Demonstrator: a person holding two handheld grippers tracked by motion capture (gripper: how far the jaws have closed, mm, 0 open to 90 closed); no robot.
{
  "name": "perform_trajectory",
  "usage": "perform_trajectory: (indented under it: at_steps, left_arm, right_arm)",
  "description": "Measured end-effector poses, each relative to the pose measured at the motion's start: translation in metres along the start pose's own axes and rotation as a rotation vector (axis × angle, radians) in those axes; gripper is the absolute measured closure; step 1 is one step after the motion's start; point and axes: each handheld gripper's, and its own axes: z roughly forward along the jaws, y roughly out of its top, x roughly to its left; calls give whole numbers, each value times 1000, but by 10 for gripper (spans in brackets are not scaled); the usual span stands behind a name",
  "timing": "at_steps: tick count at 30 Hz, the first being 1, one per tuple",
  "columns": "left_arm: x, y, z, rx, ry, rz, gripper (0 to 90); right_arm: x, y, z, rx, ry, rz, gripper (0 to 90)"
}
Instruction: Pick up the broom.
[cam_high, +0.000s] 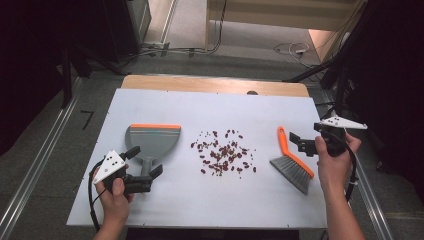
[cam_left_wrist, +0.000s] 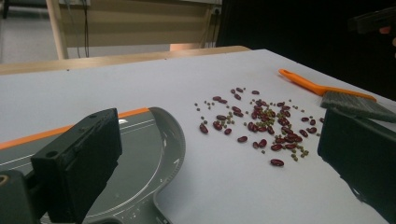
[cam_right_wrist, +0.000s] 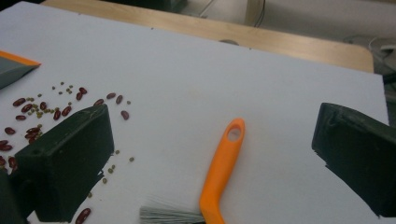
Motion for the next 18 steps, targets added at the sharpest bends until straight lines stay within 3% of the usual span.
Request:
perform_trajectory:
  at_steps: [1,5,9,11,13,16,18]
  left_arm:
    - [0,0,0,2,-1,0,4]
    - [-2,0,3,20,-7,14,4]
    - [-2,0,4,26,-9,15,4]
    - [-2,0,4,22,5,11,4]
    - [-1,0,4,24,0,7,4]
    - [0,0,4,26,0,-1,4]
    - [-1,0,3,28,-3,4,4]
  right_arm:
    - [0,0,0,0,0,0,0]
    - [-6,10,20,119,11,7,0]
    - [-11,15,36,205,64,14,0]
    - [-13,18,42,230,54,27,68]
    - [-14,20,46,255,76,45,117]
    - [-13,21,55,316,55,47,234]
    - [-11,22,58,334,35,45,402]
